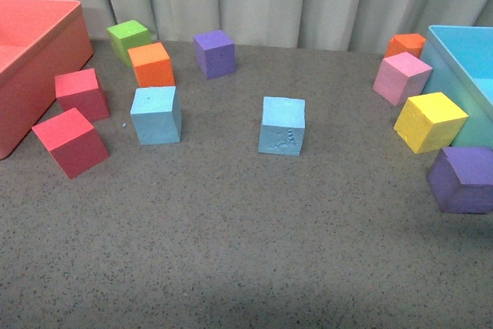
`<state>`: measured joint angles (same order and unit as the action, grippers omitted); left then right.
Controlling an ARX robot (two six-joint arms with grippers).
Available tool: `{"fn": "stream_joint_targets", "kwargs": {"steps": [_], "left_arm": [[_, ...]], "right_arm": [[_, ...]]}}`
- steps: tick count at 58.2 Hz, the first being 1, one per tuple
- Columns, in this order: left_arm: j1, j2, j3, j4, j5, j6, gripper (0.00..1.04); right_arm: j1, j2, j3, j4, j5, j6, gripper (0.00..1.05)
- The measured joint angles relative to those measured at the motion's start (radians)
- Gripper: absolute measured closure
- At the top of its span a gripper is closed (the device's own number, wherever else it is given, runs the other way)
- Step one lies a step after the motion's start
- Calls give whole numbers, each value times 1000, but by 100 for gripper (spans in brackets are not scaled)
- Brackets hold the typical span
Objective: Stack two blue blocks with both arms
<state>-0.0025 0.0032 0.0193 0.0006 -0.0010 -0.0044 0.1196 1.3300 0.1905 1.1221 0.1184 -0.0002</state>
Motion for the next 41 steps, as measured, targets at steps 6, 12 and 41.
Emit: {"fn": "stream_joint_targets", "kwargs": {"steps": [6,12,41], "left_arm": [[0,0,0,0,0,0,7],[0,0,0,0,0,0,7],[0,0,0,0,0,0,7]], "right_arm": [[-16,-76,-42,-36,-18,0,104],[-34,-171,-82,-89,-35,0,104],[-117,-636,-180,-450,-117,0,104]]}}
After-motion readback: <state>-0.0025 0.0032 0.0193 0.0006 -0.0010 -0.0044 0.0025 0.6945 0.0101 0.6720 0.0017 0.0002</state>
